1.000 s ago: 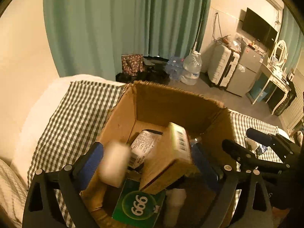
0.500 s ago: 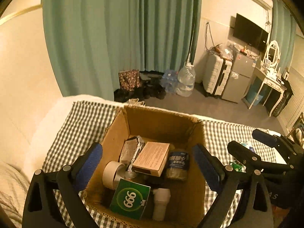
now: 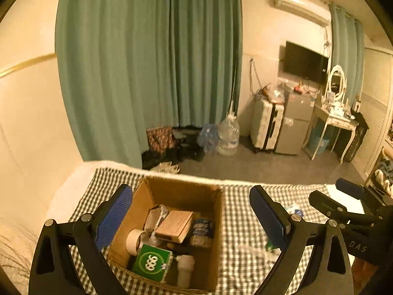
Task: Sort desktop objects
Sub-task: 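Move both tools back over the remaining items on the bedspread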
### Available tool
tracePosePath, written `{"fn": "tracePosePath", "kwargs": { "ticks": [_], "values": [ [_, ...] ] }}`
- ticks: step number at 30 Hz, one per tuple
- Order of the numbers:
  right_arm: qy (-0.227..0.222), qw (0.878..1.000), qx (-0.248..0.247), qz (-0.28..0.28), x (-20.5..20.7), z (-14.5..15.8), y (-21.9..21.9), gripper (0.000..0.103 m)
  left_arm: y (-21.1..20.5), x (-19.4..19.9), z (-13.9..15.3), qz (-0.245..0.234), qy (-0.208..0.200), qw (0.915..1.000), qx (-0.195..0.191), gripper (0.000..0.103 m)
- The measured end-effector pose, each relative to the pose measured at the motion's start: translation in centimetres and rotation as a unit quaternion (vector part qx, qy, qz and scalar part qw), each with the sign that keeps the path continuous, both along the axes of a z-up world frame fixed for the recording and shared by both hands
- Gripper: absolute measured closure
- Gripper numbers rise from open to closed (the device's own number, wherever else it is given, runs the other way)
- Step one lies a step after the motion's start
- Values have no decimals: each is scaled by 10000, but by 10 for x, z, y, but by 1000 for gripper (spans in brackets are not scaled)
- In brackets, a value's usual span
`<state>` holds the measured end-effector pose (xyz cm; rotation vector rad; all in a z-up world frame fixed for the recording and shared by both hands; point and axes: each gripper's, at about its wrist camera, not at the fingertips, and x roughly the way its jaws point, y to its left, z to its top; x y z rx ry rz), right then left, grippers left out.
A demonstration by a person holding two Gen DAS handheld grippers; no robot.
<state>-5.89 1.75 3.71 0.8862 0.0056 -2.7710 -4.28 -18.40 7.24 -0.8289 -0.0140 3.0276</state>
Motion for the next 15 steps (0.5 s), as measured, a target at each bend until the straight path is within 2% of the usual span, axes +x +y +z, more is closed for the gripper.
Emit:
{"fn": "tracePosePath", "kwargs": {
  "ticks": [4,10,15],
  "values": [
    [267,9994,-91,-187,24,22,32,18,20,22,20,-31,345,9994,-59,0],
    [611,9958,-252,-631,58,50,89,13,49,56,44,-204,853,9961,4,0],
    [756,9917,-354,-978,83,63,130,10,73,70,56,-407,1009,9940,63,0]
  ]
}}
